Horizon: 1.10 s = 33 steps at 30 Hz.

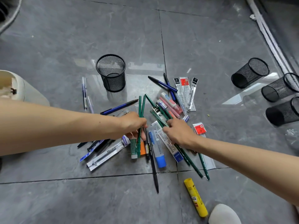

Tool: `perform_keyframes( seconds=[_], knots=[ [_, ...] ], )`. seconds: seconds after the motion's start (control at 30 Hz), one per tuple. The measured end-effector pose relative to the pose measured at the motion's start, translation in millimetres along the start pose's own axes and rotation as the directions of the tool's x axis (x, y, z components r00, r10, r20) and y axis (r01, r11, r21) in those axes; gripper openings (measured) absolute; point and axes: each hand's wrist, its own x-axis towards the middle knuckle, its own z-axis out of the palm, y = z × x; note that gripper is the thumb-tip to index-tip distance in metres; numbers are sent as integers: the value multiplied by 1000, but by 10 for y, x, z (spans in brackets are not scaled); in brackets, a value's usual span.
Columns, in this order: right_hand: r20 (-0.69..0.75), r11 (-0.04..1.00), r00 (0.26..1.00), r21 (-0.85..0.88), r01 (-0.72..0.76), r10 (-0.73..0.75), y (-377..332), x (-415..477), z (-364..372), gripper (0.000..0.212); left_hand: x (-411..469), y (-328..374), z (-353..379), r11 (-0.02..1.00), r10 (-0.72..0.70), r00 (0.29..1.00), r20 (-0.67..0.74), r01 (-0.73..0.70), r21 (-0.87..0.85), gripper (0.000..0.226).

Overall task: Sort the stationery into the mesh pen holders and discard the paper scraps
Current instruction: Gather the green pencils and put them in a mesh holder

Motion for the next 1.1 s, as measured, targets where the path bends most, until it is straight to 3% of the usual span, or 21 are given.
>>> perform_keyframes(
  seconds=[0.07,0.13,0.23,0.37,0.53,0.77,0.87,0.93,1.0,1.1],
  knots=[
    [18,952,997,298,-73,70,42,9,-90,20,6,2,6,999,-10,1000,1,10,-46,14],
    [-18,930,996,360,-76,89,142,-17,-175,19,57,1,38,989,-29,999,17,31,-145,15],
    [-95,969,991,237,-65,90,388,-157,-204,22,122,15,135,961,-65,995,81,84,-263,13],
    [-55,998,997,-11,-60,59,763,-426,-63,14,146,81,329,952,-60,982,178,110,-286,15],
    [-36,967,998,-248,-54,46,958,-513,91,32,159,152,558,955,-77,967,242,142,-261,15],
    [-33,969,994,-221,-107,102,858,-500,153,17,114,110,544,959,-66,976,206,120,-258,16],
    [-51,989,989,-45,-141,139,781,-513,61,24,43,68,469,953,-65,988,140,103,-286,16],
    [-49,961,980,213,-178,192,646,-523,-52,22,2,40,412,945,-71,992,102,100,-311,14],
    [31,812,966,534,-234,258,505,-496,-167,19,-40,30,377,939,-70,994,81,93,-332,13],
    [106,584,953,770,-259,283,347,-410,-269,20,-97,85,404,925,-48,997,60,67,-374,15]
  ],
)
